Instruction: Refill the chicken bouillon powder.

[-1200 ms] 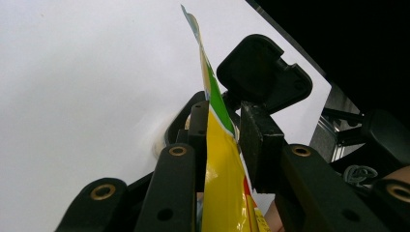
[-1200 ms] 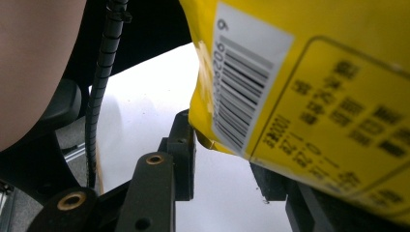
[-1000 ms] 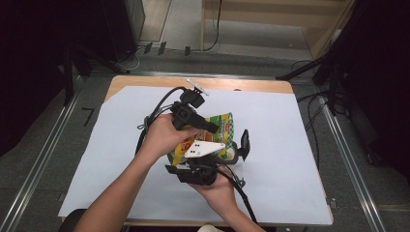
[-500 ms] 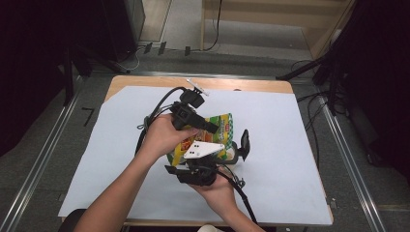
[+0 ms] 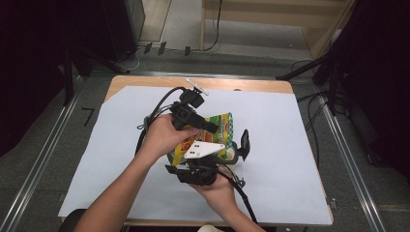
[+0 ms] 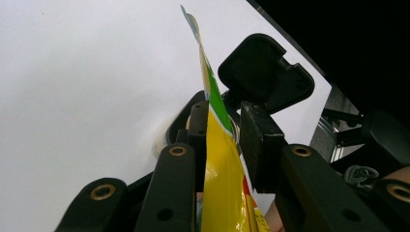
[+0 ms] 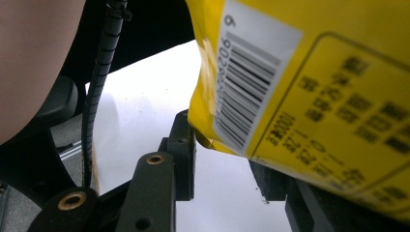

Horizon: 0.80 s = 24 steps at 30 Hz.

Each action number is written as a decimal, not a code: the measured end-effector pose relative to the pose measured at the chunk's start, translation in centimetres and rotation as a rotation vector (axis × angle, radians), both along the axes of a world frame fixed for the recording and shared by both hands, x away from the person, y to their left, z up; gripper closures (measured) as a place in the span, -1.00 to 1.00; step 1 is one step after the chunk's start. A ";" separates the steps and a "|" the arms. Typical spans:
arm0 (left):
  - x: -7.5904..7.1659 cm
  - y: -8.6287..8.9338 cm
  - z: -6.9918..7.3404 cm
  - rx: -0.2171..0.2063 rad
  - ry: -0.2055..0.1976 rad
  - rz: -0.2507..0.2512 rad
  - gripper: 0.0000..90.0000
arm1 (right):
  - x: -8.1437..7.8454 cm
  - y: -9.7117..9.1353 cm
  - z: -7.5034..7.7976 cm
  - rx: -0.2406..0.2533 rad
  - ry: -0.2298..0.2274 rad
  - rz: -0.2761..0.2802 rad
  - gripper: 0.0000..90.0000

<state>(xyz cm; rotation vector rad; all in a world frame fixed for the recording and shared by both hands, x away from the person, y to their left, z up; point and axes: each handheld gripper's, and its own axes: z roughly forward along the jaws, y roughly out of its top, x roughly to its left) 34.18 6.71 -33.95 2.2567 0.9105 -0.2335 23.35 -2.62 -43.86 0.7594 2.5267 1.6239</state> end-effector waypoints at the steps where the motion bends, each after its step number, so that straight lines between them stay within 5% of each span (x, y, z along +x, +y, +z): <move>1: 0.0 0.0 0.0 0.000 0.000 0.000 0.68 | 0.0 0.0 0.0 0.000 0.000 0.001 0.48; 24: 0.0 0.0 0.0 -0.003 0.002 0.001 0.68 | 0.0 0.0 0.0 0.001 -0.003 0.001 0.48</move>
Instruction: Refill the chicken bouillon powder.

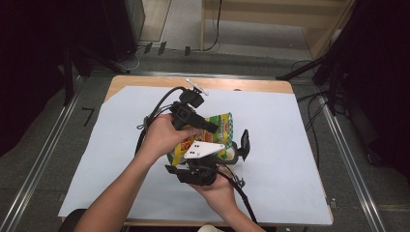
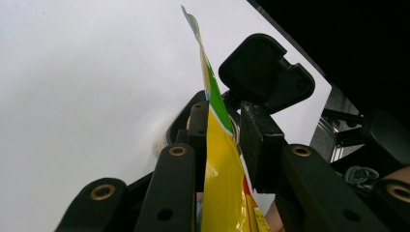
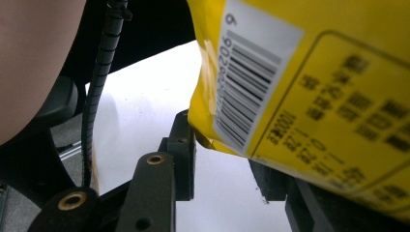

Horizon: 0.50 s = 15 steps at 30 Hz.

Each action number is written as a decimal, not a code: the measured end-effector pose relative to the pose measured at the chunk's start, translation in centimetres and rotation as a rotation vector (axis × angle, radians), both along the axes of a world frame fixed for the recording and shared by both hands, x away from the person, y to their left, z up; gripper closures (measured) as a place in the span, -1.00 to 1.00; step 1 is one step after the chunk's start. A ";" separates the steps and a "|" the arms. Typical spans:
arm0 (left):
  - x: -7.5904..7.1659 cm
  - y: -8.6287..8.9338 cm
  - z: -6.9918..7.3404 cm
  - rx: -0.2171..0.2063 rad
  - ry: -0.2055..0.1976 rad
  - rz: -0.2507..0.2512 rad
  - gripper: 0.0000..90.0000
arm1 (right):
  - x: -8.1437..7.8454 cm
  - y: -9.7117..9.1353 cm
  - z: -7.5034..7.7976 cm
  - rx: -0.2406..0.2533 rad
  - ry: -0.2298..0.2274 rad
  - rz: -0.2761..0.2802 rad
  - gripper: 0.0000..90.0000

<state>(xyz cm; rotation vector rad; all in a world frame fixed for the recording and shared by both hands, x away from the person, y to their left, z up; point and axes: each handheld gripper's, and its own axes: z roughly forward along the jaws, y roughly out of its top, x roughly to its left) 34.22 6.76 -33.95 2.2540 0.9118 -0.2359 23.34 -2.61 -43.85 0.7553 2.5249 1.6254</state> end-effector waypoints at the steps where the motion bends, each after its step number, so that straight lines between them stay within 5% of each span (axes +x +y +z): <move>1: 0.0 0.0 0.0 0.000 0.001 0.000 0.68 | 0.0 0.0 0.0 0.001 0.000 0.001 0.48; 15: 0.0 0.1 0.1 -0.002 0.003 -0.002 0.68 | -0.1 0.0 0.1 0.003 0.000 0.001 0.48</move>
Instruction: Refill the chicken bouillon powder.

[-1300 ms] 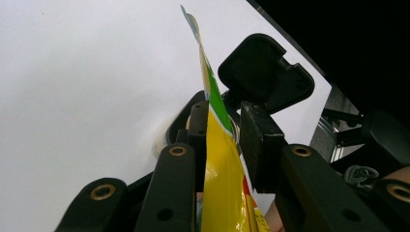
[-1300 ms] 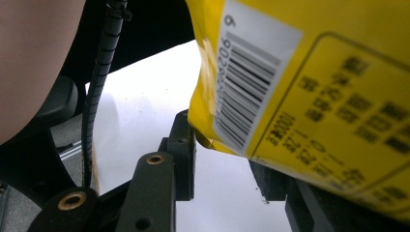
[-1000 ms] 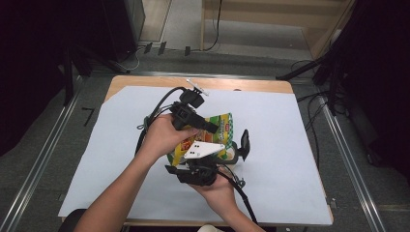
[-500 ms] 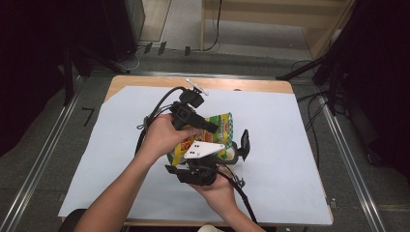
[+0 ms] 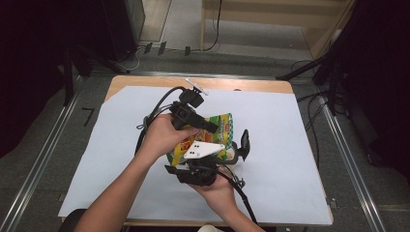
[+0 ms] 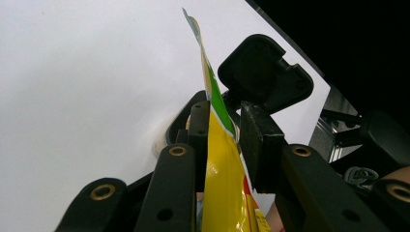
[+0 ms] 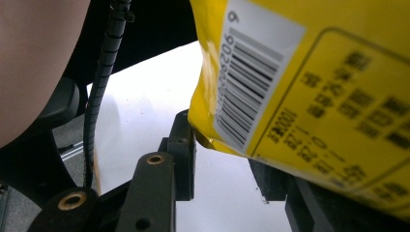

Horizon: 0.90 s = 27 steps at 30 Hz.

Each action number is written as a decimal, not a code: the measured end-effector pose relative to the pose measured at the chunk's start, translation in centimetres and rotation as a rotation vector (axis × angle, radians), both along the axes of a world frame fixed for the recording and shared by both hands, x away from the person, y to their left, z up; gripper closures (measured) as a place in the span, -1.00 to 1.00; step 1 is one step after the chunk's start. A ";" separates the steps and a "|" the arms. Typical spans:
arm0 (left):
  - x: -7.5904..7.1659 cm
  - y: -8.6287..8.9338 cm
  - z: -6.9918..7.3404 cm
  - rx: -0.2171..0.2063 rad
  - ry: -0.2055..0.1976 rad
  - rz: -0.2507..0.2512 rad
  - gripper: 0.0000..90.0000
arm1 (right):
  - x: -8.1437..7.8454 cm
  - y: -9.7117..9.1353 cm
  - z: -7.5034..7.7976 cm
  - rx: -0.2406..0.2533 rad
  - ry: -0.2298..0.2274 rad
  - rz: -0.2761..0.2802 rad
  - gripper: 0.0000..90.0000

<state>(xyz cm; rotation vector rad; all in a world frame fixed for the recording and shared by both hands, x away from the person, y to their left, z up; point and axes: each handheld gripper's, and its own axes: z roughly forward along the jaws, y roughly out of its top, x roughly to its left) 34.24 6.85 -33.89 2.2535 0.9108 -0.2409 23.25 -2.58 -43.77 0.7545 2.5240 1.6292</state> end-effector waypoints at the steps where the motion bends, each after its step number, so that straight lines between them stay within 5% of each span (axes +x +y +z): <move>1: 0.0 0.0 0.0 0.001 0.000 0.000 0.68 | 0.0 0.0 0.0 0.000 0.000 0.000 0.48; 27: 0.0 0.0 0.0 0.002 -0.001 0.000 0.68 | 0.0 0.0 0.0 -0.001 -0.003 -0.002 0.48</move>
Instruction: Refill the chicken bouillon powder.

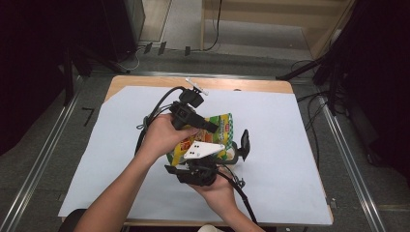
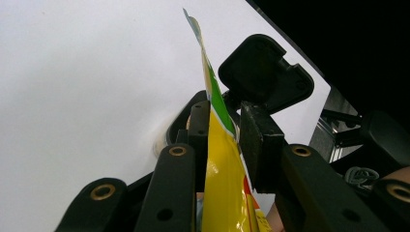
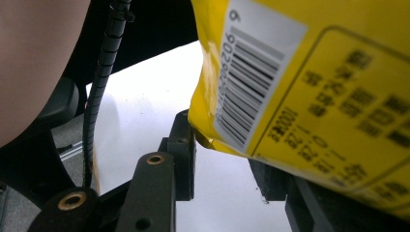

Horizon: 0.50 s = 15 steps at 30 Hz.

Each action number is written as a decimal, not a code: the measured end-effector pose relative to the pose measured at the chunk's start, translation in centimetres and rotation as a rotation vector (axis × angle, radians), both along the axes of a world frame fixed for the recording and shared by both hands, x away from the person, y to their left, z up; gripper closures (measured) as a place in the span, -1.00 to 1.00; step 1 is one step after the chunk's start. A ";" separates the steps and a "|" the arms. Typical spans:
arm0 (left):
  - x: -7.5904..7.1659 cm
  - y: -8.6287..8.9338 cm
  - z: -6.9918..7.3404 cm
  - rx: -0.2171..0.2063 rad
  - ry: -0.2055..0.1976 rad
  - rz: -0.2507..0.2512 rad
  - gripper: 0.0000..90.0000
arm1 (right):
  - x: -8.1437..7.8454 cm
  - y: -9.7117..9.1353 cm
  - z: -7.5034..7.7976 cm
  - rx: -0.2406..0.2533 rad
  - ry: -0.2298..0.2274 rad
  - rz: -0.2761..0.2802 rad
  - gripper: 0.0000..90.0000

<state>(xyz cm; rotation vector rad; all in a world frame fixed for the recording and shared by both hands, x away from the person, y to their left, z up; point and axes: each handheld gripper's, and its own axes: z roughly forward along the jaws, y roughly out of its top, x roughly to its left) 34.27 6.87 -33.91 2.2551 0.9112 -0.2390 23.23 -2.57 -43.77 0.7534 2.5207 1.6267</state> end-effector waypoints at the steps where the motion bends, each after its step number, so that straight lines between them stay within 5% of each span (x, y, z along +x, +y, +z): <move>1: 0.0 0.0 0.0 -0.001 0.001 0.004 0.69 | 0.0 0.0 0.0 0.000 0.001 0.000 0.48; 15: 0.0 -0.1 -0.1 -0.001 -0.002 0.003 0.69 | 0.0 0.0 -0.1 -0.003 -0.002 0.001 0.48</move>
